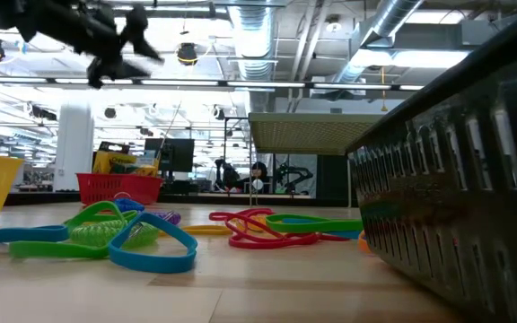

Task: Pick & Place Office Desk Supplies
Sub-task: Put the orange spring keychain into the black bin

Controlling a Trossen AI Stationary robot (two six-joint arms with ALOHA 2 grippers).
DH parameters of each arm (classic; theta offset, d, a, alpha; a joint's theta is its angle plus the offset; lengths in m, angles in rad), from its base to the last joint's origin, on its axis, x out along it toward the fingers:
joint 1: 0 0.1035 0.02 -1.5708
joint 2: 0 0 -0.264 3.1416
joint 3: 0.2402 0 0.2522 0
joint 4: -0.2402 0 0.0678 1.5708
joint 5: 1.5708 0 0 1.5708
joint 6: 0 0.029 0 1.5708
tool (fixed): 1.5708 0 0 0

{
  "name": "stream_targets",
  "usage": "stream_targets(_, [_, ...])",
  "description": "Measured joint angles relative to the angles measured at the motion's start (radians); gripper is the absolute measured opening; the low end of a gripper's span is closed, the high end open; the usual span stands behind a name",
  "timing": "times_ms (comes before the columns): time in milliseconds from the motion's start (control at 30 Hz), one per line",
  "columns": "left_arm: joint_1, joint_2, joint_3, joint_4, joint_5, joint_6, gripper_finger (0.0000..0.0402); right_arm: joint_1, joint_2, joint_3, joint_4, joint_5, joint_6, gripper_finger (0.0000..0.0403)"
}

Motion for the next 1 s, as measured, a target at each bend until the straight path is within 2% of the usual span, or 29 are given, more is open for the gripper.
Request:
stream_targets(200, [-0.008,-0.011,0.046,0.011,0.492,-0.04,0.0176,0.013,-0.003,-0.019,-0.048,0.008,-0.004,0.0164])
stream_targets(300, [-0.032,-0.007,0.059,0.022,0.645,-0.104,0.0164,0.019,-0.004,-0.066,-0.066,-0.018,-0.009,0.0164])
stream_targets(400, [-0.081,-0.006,0.061,0.096,0.685,-0.161,0.016,0.018,-0.009,-0.143,-0.051,-0.107,-0.011,0.0164])
stream_targets(567, [-0.185,-0.006,0.065,0.352,0.692,-0.21,0.0166,0.039,-0.007,-0.304,-0.047,-0.214,-0.016,0.0164])
stream_targets(733, [-0.275,-0.007,0.065,0.602,0.695,-0.24,0.0167,0.077,-0.068,-0.536,0.033,-0.31,0.04,0.0164])
stream_targets(867, [-0.346,-0.005,0.1,0.643,0.681,-0.229,0.0162,0.125,-0.186,-0.772,0.198,-0.364,0.207,0.0164])
stream_targets(1000, [-0.423,0.029,0.187,0.609,0.68,-0.141,0.0154,0.206,-0.336,-0.992,0.406,-0.372,0.473,0.0164])
